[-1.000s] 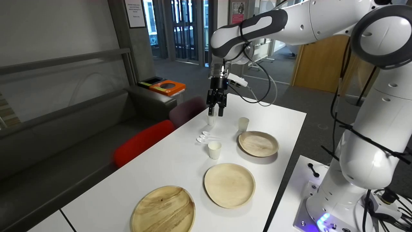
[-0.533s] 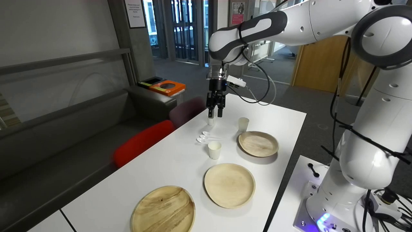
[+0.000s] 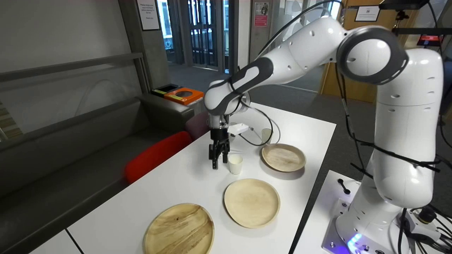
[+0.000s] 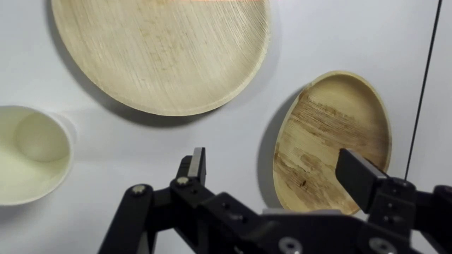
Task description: Move the plate on the left to the right.
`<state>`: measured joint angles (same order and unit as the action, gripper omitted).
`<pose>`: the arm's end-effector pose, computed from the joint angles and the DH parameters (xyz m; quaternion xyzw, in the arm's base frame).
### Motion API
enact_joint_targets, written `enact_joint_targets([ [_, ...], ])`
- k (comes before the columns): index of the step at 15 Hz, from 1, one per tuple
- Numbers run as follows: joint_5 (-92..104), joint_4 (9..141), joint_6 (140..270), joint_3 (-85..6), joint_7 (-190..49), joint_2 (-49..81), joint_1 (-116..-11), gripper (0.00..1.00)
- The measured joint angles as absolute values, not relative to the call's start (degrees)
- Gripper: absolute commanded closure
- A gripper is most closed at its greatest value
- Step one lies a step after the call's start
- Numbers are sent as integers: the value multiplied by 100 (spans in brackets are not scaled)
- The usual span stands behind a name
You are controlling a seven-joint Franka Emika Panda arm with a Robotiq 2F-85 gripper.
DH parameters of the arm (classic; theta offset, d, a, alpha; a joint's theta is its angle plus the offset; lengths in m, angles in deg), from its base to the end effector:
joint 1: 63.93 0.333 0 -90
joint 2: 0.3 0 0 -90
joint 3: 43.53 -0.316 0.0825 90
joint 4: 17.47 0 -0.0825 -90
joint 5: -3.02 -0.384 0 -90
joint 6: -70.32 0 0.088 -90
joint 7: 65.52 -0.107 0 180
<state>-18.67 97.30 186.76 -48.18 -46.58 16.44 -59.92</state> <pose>0.5627 0.1057 0.2969 -0.9687 -0.1296 0.1137 0.1786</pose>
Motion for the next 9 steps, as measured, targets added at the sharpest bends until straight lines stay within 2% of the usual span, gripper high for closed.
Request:
enact_joint_targets([
  [5,-1864,9077,19029,-5264,-4657,3028,-5876,1],
  [9,-1843,8686,19079,-5482,-4657,3468,-5858,3],
])
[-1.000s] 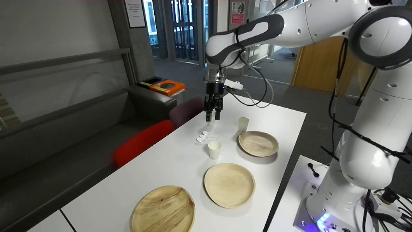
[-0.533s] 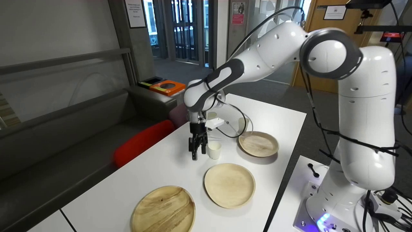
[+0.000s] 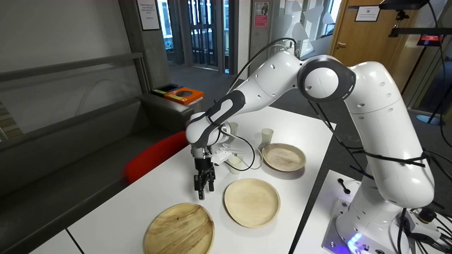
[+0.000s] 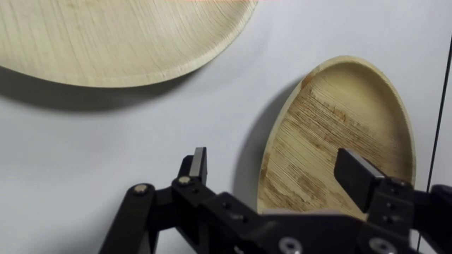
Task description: Move the plate on the left to the right.
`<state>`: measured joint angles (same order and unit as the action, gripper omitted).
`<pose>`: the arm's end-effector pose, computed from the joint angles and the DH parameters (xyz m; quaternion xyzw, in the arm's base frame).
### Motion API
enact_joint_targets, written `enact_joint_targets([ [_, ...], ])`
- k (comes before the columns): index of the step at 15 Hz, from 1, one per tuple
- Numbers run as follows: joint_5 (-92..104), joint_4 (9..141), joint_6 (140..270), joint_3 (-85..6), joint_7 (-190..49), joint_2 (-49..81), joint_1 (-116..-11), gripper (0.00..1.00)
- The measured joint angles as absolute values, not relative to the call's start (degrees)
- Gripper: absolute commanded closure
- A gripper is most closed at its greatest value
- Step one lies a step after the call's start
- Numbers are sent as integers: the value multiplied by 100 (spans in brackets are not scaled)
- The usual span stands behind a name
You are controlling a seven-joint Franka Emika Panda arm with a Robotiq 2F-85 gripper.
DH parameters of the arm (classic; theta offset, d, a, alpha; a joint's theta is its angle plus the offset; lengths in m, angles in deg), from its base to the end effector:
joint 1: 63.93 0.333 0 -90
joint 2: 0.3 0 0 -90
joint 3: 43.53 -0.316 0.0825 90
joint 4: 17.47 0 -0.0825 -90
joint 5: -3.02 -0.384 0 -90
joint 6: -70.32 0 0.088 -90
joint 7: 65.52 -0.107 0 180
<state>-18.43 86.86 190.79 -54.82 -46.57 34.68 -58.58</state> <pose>0.5858 0.1880 0.1882 -0.9512 -0.1725 0.1553 0.2036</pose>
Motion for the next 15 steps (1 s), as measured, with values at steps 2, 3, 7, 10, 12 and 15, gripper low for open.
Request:
enact_joint_targets([
  [2,-1842,8584,19163,-5539,-4669,3567,-5851,0],
  [3,-1841,8566,19281,-5562,-4685,3603,-5842,0],
  [7,-1761,8557,19761,-5569,-4890,3781,-5693,0],
  [10,-1687,8543,19866,-5572,-5078,3945,-5606,0],
  [12,-1648,8527,19866,-5584,-5157,4045,-5568,25],
  [15,-1588,8495,19866,-5627,-5232,4142,-5549,42],
])
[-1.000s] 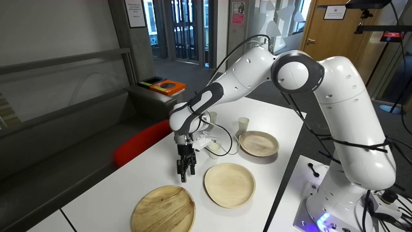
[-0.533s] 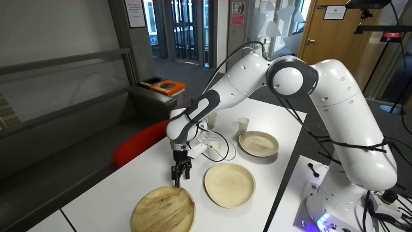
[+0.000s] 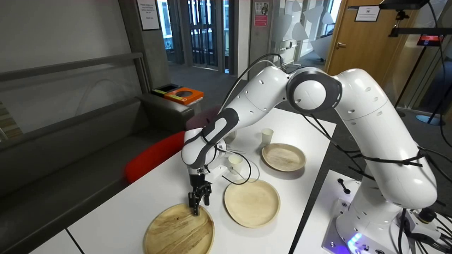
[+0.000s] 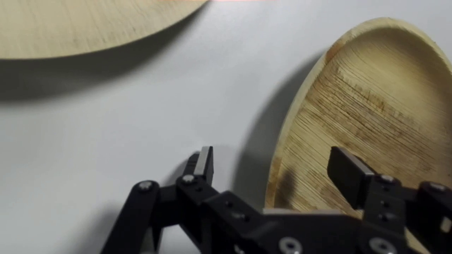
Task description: Move the plate on the left to the right.
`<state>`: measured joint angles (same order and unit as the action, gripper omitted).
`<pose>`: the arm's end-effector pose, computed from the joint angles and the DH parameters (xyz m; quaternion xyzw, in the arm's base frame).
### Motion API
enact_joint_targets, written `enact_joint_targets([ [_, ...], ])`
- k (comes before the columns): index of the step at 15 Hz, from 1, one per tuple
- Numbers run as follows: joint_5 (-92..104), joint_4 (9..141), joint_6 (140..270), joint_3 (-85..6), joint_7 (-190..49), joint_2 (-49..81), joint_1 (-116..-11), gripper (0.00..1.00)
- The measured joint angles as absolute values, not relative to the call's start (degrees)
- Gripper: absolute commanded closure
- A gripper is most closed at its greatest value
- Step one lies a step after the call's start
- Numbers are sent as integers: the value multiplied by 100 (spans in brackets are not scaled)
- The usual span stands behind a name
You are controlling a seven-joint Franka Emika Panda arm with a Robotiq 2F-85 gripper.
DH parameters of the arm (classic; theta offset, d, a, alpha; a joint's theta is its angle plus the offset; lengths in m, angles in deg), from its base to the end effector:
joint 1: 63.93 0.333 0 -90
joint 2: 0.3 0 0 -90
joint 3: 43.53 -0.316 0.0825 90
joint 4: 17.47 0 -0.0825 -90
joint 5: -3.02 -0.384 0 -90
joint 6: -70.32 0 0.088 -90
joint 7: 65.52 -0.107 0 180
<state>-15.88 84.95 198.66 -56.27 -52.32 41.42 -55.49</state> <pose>0.5805 0.2296 0.1363 -0.9602 -0.1561 0.1456 0.1800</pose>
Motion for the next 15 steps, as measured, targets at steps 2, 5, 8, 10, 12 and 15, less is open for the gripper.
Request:
enact_joint_targets([
  [2,-1573,8469,19866,-5641,-5258,4143,-5549,58],
  [5,-1571,8440,19865,-5642,-5265,4143,-5549,80],
  [8,-1571,8423,19865,-5642,-5265,4143,-5555,100],
  [10,-1574,8392,19865,-5642,-5266,4143,-5565,100],
  [12,-1613,8341,19856,-5661,-5265,4127,-5597,98],
  [15,-1661,8310,19861,-5745,-5257,4032,-5701,98],
])
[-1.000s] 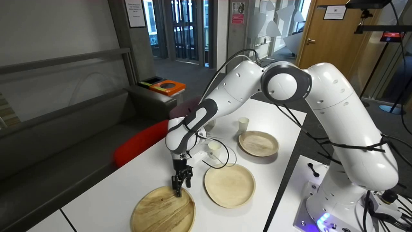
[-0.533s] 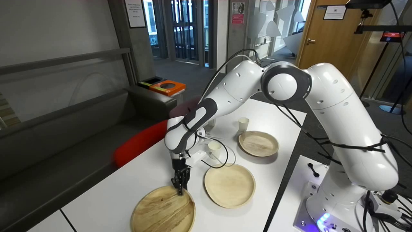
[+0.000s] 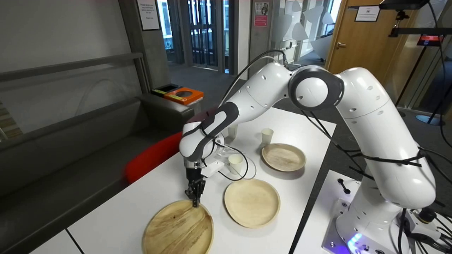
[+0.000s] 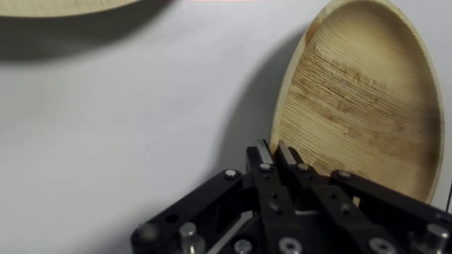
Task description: Move the plate on the left to the right.
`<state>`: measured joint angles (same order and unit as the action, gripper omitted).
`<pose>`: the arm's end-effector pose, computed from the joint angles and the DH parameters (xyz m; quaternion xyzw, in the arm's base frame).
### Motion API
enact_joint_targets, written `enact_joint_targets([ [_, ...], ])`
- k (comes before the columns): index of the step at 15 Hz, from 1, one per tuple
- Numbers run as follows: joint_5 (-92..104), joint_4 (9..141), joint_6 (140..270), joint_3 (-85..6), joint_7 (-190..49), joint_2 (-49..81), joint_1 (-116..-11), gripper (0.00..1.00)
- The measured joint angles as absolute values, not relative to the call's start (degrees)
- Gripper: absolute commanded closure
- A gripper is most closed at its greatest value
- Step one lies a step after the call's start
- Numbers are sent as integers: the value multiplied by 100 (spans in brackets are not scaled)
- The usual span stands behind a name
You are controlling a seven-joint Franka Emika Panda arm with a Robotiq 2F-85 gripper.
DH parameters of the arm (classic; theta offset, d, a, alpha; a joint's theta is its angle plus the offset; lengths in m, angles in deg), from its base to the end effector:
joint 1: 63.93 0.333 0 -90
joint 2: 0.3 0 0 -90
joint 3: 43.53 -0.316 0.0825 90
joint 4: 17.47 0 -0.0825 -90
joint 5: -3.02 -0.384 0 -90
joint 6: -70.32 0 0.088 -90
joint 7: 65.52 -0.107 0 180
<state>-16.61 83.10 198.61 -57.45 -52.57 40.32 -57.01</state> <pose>0.5981 0.2284 0.1618 -0.9623 -0.1479 0.1204 0.1939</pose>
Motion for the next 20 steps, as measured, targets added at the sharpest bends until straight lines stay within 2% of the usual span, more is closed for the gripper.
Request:
enact_joint_targets([
  [6,-1706,8308,19880,-5756,-5278,3603,-5952,98],
  [20,-1944,8275,19887,-4972,-5523,3488,-6912,98],
])
